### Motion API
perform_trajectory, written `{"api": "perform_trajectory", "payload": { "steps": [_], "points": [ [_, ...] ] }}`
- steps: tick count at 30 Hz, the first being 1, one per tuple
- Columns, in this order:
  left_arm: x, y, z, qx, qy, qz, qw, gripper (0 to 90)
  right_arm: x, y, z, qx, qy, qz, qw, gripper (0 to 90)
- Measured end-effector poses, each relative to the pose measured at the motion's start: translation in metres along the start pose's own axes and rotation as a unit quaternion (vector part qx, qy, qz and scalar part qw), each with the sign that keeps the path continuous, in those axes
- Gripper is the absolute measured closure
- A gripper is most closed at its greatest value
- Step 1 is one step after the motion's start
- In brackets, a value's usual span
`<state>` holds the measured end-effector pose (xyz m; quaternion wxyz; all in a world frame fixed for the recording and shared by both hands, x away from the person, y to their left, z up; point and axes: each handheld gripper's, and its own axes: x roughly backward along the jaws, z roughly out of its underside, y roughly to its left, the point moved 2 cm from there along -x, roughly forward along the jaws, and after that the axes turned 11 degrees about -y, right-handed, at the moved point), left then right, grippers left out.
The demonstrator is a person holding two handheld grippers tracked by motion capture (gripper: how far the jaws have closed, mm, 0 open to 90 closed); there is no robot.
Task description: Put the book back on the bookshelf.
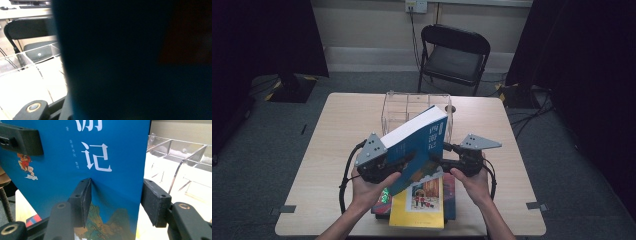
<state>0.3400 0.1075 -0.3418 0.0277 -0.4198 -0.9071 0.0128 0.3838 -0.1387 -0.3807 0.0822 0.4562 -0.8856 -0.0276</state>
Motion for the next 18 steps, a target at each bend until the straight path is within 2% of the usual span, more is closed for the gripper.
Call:
{"api": "perform_trajectory", "payload": {
  "steps": [4, 9, 18],
  "points": [
    [0.001, 0.009, 0.000, 0.028, -0.003, 0.009, 0.9996, 61.0, -0.002, -0.002, 0.001, -0.008, 0.002, -0.009, 0.9999, 42.5],
    [-0.002, 0.012, -0.002, 0.035, 0.006, -0.002, 0.9994, 61.4, 0.003, -0.007, 0.008, -0.009, 0.018, 0.013, 0.9997, 40.5],
    [-0.001, 0.019, -0.003, 0.052, 0.007, -0.010, 0.9986, 61.5, 0.047, -0.029, 0.026, -0.036, 0.028, 0.061, 0.9971, 38.9]
  ]
}}
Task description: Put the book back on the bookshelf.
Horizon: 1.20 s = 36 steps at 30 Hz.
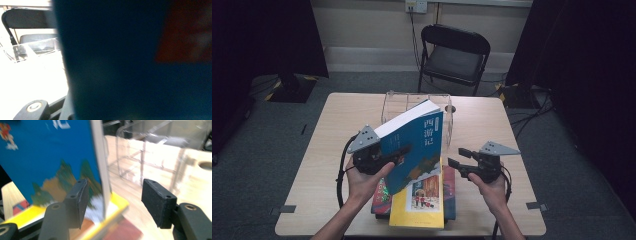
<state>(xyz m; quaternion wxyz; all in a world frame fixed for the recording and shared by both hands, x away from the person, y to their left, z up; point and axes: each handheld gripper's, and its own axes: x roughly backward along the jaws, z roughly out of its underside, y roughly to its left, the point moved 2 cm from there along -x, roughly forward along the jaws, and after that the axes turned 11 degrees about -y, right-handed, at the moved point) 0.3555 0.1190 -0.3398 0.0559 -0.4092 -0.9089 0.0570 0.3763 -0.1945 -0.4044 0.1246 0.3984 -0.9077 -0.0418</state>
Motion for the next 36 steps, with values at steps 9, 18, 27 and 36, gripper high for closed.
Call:
{"api": "perform_trajectory", "payload": {
  "steps": [9, 18, 27, 36],
  "points": [
    [0.002, 0.005, -0.004, -0.005, 0.007, -0.017, 0.9998, 61.6, 0.032, -0.023, 0.034, -0.017, 0.039, 0.043, 0.9982, 38.4],
    [0.012, 0.015, -0.003, 0.017, 0.001, -0.024, 0.9996, 61.7, 0.031, -0.041, 0.064, -0.025, 0.091, 0.074, 0.9928, 34.2],
    [0.020, 0.022, -0.003, 0.031, -0.004, -0.035, 0.9989, 61.7, 0.020, -0.056, 0.090, -0.003, 0.171, 0.118, 0.9782, 23.1],
    [0.027, 0.035, -0.008, 0.037, -0.005, -0.053, 0.9979, 61.8, 0.019, -0.060, 0.099, 0.003, 0.192, 0.161, 0.9680, 13.9]
  ]
}}
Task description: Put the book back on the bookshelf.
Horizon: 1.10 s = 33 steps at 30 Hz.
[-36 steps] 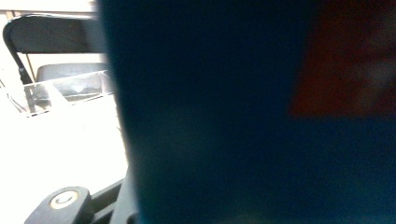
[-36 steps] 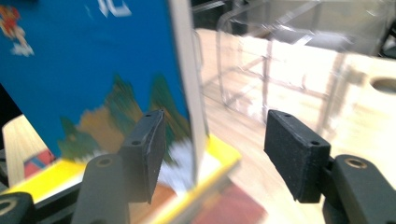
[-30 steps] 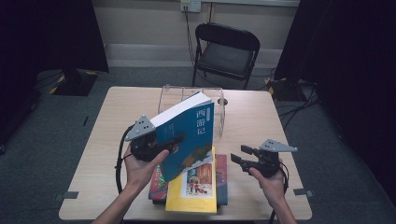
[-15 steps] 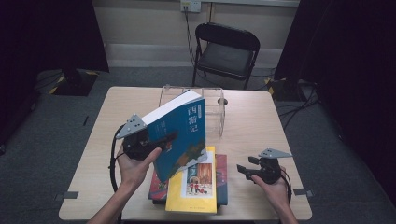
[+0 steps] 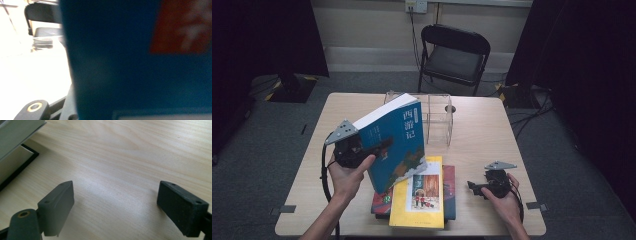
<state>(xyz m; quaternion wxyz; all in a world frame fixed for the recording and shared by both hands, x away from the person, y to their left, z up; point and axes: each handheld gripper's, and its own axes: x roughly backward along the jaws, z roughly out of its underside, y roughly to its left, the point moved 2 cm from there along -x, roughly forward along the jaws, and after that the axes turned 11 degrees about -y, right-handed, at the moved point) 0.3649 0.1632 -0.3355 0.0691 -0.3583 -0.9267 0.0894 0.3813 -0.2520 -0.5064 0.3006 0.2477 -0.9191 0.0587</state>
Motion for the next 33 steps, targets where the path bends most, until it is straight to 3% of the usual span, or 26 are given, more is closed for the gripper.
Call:
{"api": "perform_trajectory", "payload": {
  "steps": [3, 7, 24, 33],
  "points": [
    [0.001, 0.005, -0.002, 0.004, 0.000, -0.013, 0.9999, 61.8, -0.002, 0.005, 0.002, 0.015, -0.006, 0.020, 0.9997, 12.7],
    [0.001, 0.009, -0.005, -0.004, -0.003, -0.030, 0.9995, 61.8, -0.005, 0.007, 0.005, 0.014, -0.029, 0.023, 0.9992, 9.8],
    [0.000, 0.037, -0.026, -0.014, -0.008, -0.096, 0.9952, 61.9, -0.005, 0.008, 0.005, 0.014, -0.029, 0.024, 0.9992, 9.9],
    [-0.016, 0.045, -0.033, -0.016, -0.011, -0.120, 0.9926, 61.9, -0.006, 0.008, 0.005, 0.012, -0.030, 0.024, 0.9992, 9.8]
  ]
}}
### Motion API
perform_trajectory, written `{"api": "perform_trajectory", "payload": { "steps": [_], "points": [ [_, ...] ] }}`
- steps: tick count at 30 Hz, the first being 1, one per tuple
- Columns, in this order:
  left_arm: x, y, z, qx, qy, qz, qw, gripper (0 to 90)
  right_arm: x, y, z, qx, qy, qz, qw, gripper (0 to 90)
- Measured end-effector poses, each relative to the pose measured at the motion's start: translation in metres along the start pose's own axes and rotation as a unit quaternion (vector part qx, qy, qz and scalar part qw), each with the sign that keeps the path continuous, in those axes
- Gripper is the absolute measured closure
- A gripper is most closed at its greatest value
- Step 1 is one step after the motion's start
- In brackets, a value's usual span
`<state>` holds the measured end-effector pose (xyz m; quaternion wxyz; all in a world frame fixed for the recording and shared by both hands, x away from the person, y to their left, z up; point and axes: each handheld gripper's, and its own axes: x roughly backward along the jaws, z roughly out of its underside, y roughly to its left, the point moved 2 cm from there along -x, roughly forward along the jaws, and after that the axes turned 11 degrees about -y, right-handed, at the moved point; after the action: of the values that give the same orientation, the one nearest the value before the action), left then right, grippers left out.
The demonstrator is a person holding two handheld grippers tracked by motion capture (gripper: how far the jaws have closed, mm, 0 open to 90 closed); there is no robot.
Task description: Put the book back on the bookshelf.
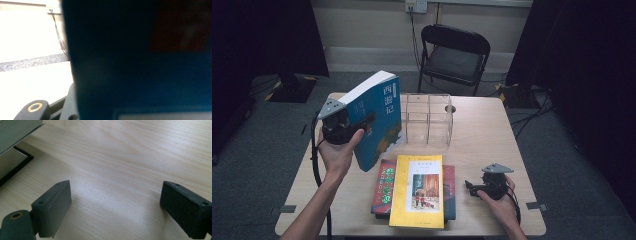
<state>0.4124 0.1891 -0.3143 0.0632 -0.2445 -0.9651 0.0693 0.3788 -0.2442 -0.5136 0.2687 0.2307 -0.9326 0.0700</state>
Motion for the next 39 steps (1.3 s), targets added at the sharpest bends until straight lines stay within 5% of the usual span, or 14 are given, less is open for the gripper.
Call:
{"api": "perform_trajectory", "payload": {
  "steps": [4, 7, 14, 25, 33, 39],
  "points": [
    [-0.010, 0.001, 0.001, -0.004, 0.009, -0.004, 0.9999, 61.9, 0.000, 0.000, 0.000, 0.000, 0.000, 0.001, 1.0000, 9.8],
    [-0.018, -0.003, 0.003, -0.026, 0.012, -0.019, 0.9994, 61.9, 0.000, 0.000, 0.000, 0.000, 0.000, 0.000, 1.0000, 9.9],
    [-0.035, -0.002, 0.009, -0.011, 0.022, -0.038, 0.9990, 61.9, 0.000, 0.000, 0.000, 0.000, 0.000, 0.000, 1.0000, 9.8],
    [-0.051, -0.009, 0.018, -0.042, 0.042, -0.051, 0.9970, 62.0, 0.000, 0.000, 0.000, 0.000, 0.000, 0.000, 1.0000, 9.9],
    [-0.065, -0.011, 0.024, -0.020, 0.018, -0.082, 0.9962, 62.1, 0.000, 0.000, 0.000, 0.000, 0.000, 0.000, 1.0000, 9.9],
    [-0.077, -0.008, 0.021, -0.023, 0.003, -0.093, 0.9954, 62.1, 0.000, 0.000, 0.000, 0.001, 0.000, 0.000, 1.0000, 10.0]
  ]
}}
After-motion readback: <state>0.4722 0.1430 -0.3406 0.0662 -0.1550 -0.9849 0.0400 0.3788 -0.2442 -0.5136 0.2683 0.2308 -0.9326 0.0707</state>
